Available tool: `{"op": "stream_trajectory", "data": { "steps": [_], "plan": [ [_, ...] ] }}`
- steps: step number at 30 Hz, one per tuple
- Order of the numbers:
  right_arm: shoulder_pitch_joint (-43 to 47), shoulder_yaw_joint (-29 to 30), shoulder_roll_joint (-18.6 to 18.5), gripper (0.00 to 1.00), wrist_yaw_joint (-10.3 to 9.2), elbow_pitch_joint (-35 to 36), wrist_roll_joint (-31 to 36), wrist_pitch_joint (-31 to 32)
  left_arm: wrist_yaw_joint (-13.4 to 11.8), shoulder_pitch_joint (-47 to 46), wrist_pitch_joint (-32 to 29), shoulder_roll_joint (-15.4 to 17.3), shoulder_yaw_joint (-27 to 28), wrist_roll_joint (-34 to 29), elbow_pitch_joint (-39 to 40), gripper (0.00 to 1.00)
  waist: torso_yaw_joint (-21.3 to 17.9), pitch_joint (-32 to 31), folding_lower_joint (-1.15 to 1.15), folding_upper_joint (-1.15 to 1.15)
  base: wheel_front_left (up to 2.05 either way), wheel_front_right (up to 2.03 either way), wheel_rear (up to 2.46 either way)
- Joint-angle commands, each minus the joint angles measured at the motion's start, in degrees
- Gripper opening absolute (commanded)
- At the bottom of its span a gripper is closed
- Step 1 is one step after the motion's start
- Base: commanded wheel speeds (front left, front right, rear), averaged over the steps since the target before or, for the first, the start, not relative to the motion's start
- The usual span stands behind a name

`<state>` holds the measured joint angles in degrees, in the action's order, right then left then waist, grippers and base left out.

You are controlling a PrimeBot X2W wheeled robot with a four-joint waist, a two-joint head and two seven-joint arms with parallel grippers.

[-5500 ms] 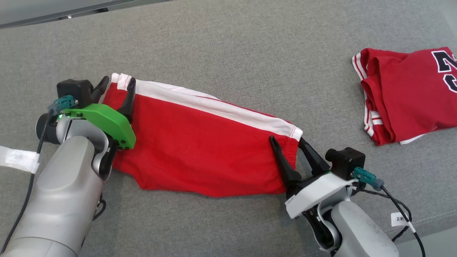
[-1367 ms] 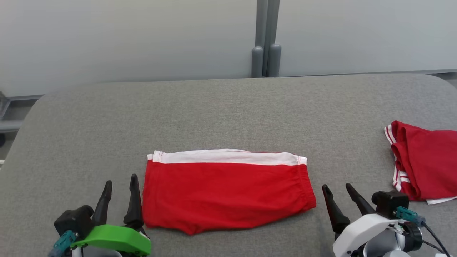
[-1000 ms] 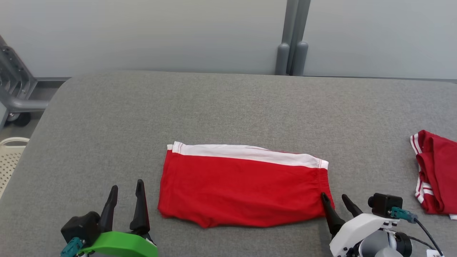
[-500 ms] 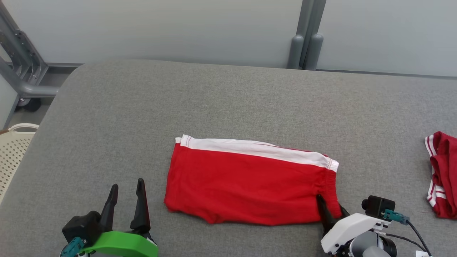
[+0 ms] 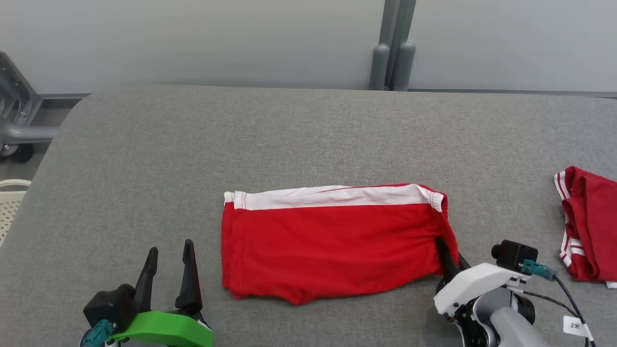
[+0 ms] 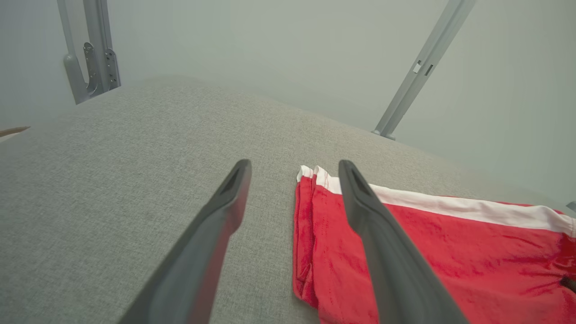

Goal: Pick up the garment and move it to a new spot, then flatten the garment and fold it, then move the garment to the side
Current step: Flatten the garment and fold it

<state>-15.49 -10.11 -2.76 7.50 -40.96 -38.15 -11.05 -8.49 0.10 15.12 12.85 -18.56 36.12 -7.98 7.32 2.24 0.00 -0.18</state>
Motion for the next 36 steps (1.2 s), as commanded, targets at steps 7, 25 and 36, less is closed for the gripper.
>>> {"op": "stream_trajectory", "data": {
  "steps": [7,25,36],
  "plan": [
    [0.54,5.92,-5.17,0.0,-0.01,6.91,3.66,6.47,0.4,0.22,0.03,-0.75,-0.22,-0.77,0.49,1.0,-2.57,0.05,0.0,0.18,0.0,0.0,0.0],
    [5.95,18.77,-2.59,0.0,-0.01,24.64,10.2,24.07,1.4,0.42,0.02,-2.02,-0.95,-1.36,-0.51,1.0,-4.58,-1.17,0.0,0.18,0.0,0.0,0.0],
    [8.94,13.74,-0.2,0.0,0.0,33.22,8.3,27.81,1.29,1.17,-0.25,-1.56,-1.41,-0.79,-0.2,1.0,-2.87,-2.83,0.0,0.18,0.0,0.0,0.0]
  ]
}}
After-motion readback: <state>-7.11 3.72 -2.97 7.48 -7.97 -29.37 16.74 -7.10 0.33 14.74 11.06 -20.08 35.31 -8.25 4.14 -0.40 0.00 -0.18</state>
